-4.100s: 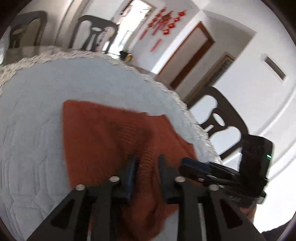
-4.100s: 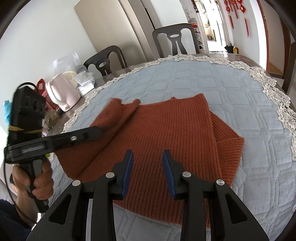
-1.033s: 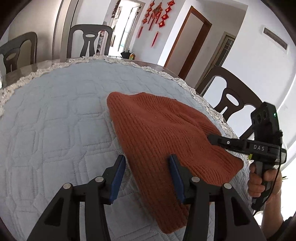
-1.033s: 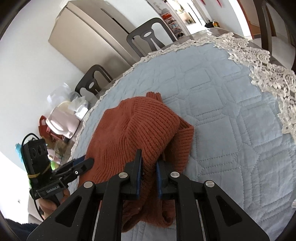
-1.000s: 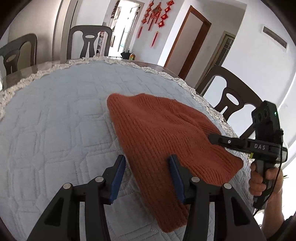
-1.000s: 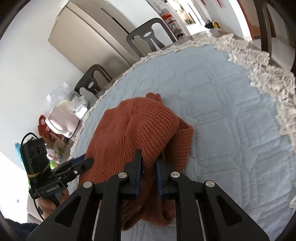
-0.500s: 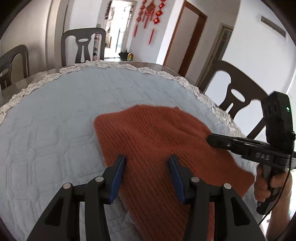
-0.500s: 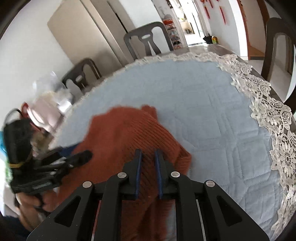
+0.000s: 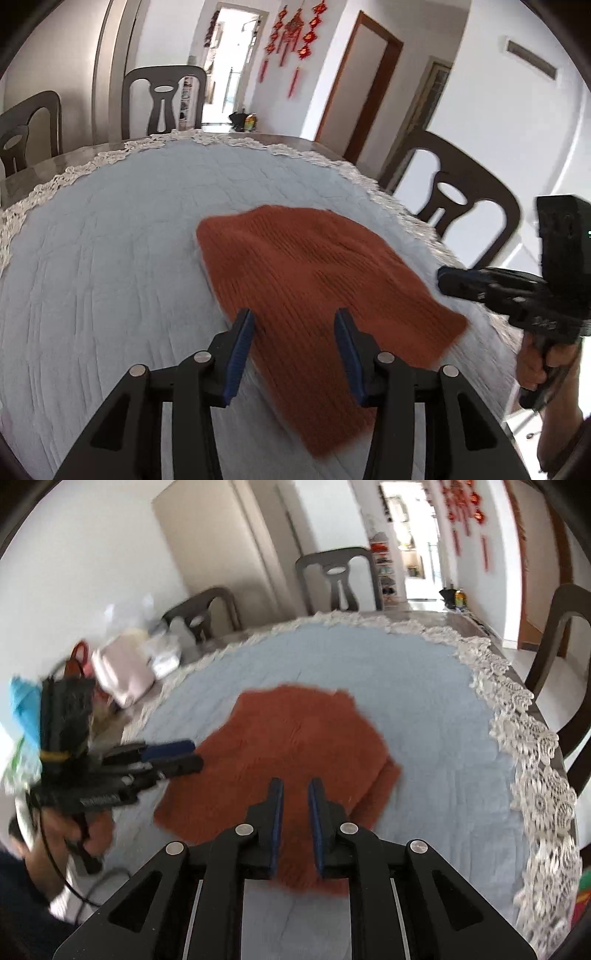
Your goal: Fold small clothes
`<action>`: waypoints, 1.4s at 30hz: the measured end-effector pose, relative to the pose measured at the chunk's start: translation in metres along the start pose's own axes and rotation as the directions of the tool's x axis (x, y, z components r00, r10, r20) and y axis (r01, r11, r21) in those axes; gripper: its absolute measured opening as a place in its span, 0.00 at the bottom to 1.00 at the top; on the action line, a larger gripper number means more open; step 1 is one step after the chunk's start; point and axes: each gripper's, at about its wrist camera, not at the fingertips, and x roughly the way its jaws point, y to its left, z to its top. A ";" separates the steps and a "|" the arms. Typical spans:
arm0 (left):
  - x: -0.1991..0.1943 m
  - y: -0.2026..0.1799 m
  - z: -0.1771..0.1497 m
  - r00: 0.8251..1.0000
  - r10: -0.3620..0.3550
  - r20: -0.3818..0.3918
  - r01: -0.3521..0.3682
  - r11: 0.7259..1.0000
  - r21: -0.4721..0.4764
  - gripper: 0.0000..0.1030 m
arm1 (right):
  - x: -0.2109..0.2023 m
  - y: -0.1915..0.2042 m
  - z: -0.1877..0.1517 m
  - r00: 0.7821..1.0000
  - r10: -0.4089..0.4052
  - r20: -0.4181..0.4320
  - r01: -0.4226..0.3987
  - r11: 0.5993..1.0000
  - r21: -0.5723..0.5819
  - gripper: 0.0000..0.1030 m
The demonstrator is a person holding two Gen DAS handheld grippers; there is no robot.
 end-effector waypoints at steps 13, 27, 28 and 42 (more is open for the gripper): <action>-0.002 -0.001 -0.025 0.999 0.006 -0.041 -0.006 1.000 -0.019 0.43 | 0.001 -0.004 -0.007 1.000 -0.024 -0.004 0.024 0.999 0.029 0.11; 0.027 0.001 0.014 0.997 0.074 -0.019 -0.074 0.997 -0.009 0.42 | 0.025 -0.013 0.013 0.999 -0.033 0.034 0.030 0.997 0.078 0.11; 0.025 0.000 0.016 0.997 0.072 -0.010 -0.072 0.997 -0.007 0.42 | 0.024 -0.014 0.016 0.998 -0.035 0.044 0.031 0.996 0.079 0.11; 0.038 -0.008 0.015 0.989 0.146 0.005 -0.146 0.989 0.036 0.42 | 0.040 -0.028 0.014 0.998 -0.060 0.030 0.056 0.992 0.109 0.11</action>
